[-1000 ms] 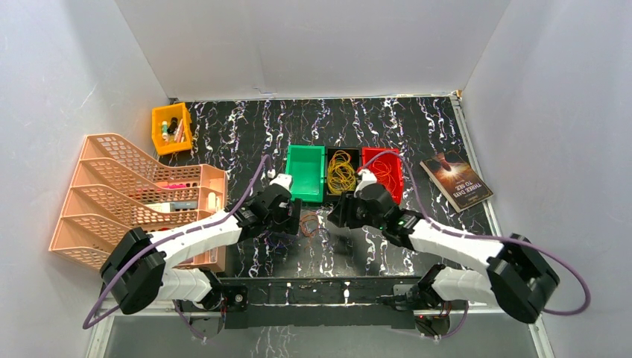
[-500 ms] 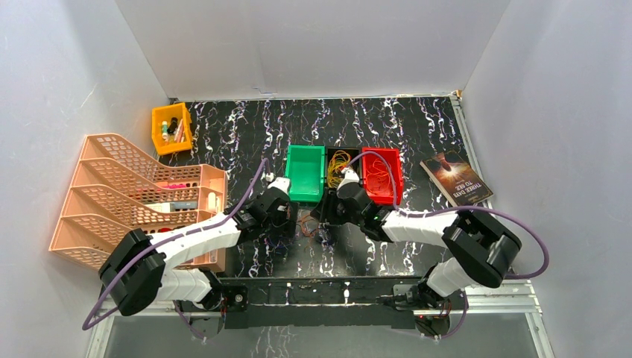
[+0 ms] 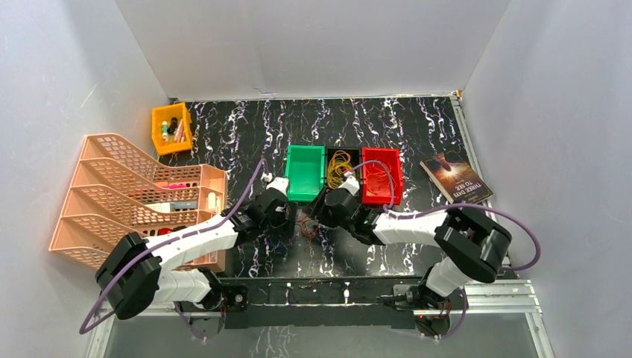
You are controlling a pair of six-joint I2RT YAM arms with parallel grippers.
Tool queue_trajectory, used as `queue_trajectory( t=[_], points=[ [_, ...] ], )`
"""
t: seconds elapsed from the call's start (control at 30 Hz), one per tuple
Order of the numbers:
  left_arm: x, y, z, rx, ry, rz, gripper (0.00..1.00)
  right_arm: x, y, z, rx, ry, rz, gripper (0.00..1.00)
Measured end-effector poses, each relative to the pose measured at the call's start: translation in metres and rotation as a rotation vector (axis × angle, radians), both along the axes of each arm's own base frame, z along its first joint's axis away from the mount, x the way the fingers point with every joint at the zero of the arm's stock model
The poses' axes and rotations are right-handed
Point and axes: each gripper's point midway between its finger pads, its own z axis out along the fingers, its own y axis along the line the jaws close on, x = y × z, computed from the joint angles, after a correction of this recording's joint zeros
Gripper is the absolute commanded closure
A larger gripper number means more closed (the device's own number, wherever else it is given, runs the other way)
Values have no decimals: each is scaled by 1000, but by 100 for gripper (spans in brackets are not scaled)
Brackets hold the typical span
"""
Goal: Untangle the cables
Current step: Pick up the cable at the center of the board.
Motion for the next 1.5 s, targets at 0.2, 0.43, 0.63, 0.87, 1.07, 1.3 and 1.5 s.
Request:
queue_trajectory(
  t=[0.2, 0.43, 0.63, 0.87, 1.07, 1.3, 1.5],
  points=[
    [-1, 1, 2, -7, -6, 0, 29, 9, 3, -17, 1, 55, -91, 47],
    [-1, 1, 3, -10, -9, 0, 30, 16, 13, -22, 4, 78, -117, 50],
    [-1, 1, 4, -16, -14, 0, 30, 22, 24, -28, 3, 92, -123, 64],
    [1, 0, 9, -27, -31, 2, 30, 22, 23, -36, -8, 105, -133, 90],
    [1, 1, 9, -24, -33, 1, 30, 25, 14, -26, -7, 71, -156, 100],
    [3, 4, 10, -6, -46, 2, 30, 24, -5, 29, 29, -37, -157, 100],
    [7, 4, 10, 15, -57, -5, 30, 22, -30, 96, 60, -197, -153, 100]
  ],
)
